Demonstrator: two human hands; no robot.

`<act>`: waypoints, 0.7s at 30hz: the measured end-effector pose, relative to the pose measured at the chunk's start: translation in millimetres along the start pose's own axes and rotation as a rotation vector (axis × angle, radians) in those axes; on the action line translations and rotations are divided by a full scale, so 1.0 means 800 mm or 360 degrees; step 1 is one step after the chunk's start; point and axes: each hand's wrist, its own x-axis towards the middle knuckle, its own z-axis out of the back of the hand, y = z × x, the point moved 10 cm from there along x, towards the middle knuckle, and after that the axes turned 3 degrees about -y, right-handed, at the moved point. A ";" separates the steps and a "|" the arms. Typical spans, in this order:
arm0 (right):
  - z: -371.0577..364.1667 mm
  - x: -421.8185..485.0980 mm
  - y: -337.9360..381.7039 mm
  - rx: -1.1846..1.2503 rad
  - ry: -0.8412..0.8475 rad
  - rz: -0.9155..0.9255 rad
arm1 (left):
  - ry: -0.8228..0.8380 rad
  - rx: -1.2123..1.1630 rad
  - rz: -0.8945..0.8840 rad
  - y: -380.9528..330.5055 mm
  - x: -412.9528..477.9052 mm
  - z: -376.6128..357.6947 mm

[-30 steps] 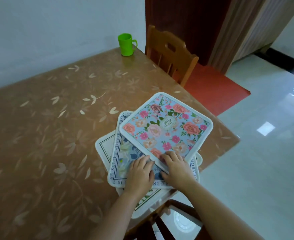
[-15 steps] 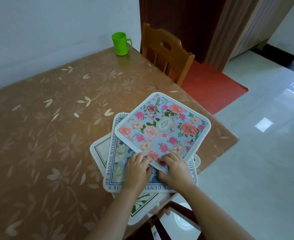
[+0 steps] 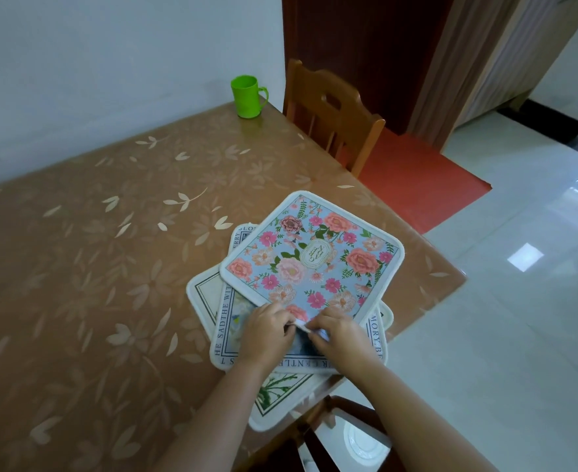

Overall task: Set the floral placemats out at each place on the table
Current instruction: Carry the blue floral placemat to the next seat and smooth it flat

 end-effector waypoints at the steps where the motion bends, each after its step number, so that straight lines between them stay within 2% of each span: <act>1: -0.002 -0.002 0.008 -0.0014 0.0021 0.0042 | -0.0007 0.0023 0.0000 0.002 -0.006 0.005; 10: -0.031 -0.025 0.080 -0.0096 0.0217 0.0349 | -0.0145 -0.0018 0.0120 0.021 -0.083 0.052; 21: -0.013 -0.042 0.097 -0.0246 0.0169 0.0456 | -0.0263 -0.0104 0.0079 0.001 -0.100 0.076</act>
